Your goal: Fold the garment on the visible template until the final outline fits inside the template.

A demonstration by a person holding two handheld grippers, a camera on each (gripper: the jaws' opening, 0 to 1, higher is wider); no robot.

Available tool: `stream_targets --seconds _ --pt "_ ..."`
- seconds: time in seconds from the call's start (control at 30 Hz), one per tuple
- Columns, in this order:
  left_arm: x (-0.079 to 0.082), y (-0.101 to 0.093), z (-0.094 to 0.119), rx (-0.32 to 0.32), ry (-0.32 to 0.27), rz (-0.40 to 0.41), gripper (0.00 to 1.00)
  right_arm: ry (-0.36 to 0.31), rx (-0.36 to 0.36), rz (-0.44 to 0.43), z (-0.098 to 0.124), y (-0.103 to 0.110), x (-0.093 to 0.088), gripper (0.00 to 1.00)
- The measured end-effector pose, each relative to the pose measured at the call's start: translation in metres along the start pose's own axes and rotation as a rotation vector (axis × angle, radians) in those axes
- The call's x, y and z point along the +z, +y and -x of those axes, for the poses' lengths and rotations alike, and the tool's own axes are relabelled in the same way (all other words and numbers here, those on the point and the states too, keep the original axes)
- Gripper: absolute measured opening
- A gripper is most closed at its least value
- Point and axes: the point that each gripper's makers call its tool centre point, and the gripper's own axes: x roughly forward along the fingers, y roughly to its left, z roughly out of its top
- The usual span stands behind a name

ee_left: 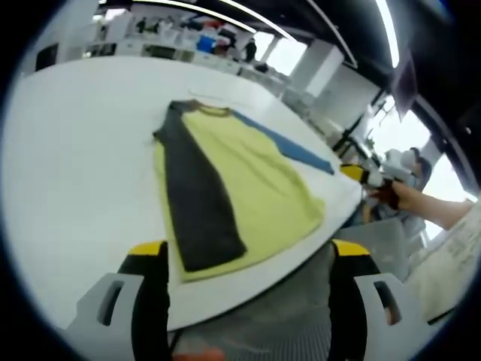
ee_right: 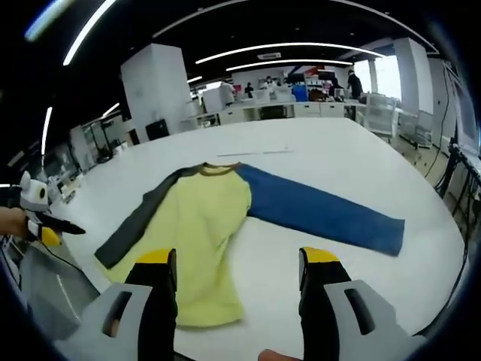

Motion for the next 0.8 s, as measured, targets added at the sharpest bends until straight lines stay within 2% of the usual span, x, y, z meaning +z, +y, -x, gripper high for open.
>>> stream_targets --seconds 0.43,0.8 --pt "-0.008 0.003 0.001 0.005 0.007 0.015 0.84 0.051 0.060 0.011 0.000 0.026 -0.020 0.66" --pt "-0.007 0.007 0.004 0.013 0.000 0.026 0.84 0.070 0.083 0.003 0.001 0.037 -0.028 0.65"
